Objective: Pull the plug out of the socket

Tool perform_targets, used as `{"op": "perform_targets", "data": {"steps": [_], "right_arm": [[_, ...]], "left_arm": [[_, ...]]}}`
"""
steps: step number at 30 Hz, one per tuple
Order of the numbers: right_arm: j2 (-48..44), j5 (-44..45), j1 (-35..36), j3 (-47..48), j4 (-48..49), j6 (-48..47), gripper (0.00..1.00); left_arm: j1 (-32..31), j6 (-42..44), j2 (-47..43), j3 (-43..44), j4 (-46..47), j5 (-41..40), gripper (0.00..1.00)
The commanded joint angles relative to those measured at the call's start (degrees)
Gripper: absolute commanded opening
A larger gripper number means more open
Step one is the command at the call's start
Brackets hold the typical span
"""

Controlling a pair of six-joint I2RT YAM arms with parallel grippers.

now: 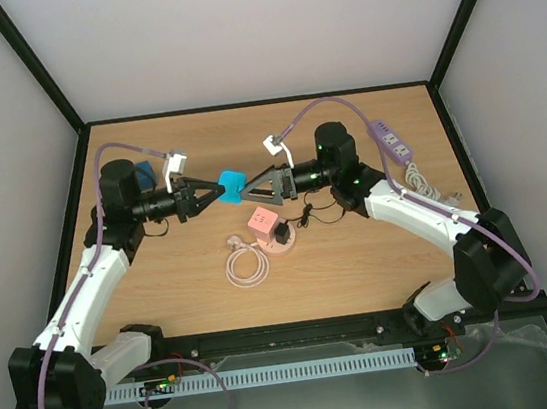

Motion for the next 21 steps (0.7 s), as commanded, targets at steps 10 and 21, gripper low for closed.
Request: {"op": "perform_targets", "data": {"steps": [10, 21], "right_arm": [[0.2, -3.0, 1.6, -0.4, 6.6, 2.3, 0.92], [0.3, -7.0, 4.0, 0.6, 10.2, 3.6, 0.85]], "left_arm": [[-1.1, -0.1, -0.8, -1.6, 1.9, -0.1, 0.03], [-1.6, -0.4, -0.1, -2.8, 2.5, -0.9, 0.03]]}}
